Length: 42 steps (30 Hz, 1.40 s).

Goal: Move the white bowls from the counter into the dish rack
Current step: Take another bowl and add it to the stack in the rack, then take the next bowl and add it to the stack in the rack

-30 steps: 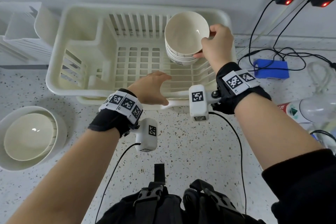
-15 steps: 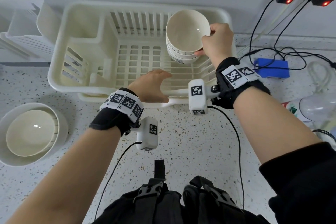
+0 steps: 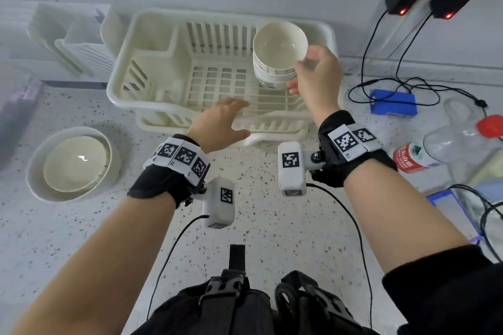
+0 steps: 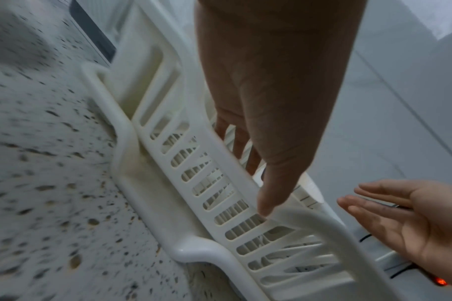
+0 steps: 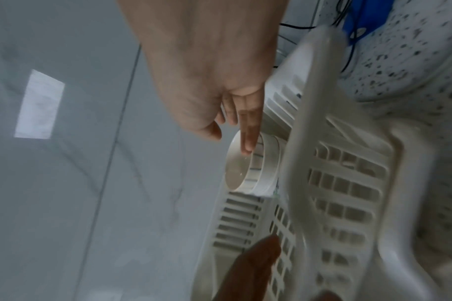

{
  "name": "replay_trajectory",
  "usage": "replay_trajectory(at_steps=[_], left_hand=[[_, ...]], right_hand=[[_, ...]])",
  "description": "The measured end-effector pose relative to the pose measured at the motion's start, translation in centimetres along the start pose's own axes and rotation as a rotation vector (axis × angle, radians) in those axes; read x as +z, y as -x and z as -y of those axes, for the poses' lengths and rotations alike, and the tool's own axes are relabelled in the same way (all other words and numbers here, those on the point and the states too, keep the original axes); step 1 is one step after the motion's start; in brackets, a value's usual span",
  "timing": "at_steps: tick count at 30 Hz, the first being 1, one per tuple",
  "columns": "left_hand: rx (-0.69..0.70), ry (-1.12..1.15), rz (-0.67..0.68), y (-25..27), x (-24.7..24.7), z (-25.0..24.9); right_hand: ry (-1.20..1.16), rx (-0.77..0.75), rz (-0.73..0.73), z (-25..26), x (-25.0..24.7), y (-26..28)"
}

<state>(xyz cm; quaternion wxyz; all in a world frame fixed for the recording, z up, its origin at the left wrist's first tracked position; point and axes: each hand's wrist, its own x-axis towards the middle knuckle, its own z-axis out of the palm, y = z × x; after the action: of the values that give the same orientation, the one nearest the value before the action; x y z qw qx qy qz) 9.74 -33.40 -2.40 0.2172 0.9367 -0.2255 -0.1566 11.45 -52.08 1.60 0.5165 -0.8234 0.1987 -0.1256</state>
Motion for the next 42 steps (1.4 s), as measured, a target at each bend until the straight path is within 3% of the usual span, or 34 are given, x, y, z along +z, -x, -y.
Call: replay_trajectory(at_steps=[7, 12, 21, 25, 31, 42], left_hand=[[-0.042, 0.062, -0.202, 7.1, -0.2, -0.3], [-0.12, 0.13, -0.272, 12.4, 0.5, 1.5], [-0.376, 0.18, -0.499, 22.0, -1.2, 8.7], [-0.474, 0.198, -0.557, 25.5, -2.4, 13.7], [-0.551, 0.153, -0.472, 27.2, -2.7, 20.6], [-0.509, 0.228, -0.326, 24.5, -2.7, 26.2]], right_hand=[[-0.085, -0.161, 0.075, 1.4, 0.1, 8.0], [-0.1, -0.257, 0.145, 2.5, 2.7, 13.1], [-0.016, -0.495, 0.247, 4.3, 12.3, 21.7], [0.049, -0.518, 0.322, 5.6, 17.1, 24.0], [0.274, -0.395, 0.53, 6.1, 22.9, 24.9], [0.674, -0.249, 0.644, 7.5, 29.8, 22.4]])
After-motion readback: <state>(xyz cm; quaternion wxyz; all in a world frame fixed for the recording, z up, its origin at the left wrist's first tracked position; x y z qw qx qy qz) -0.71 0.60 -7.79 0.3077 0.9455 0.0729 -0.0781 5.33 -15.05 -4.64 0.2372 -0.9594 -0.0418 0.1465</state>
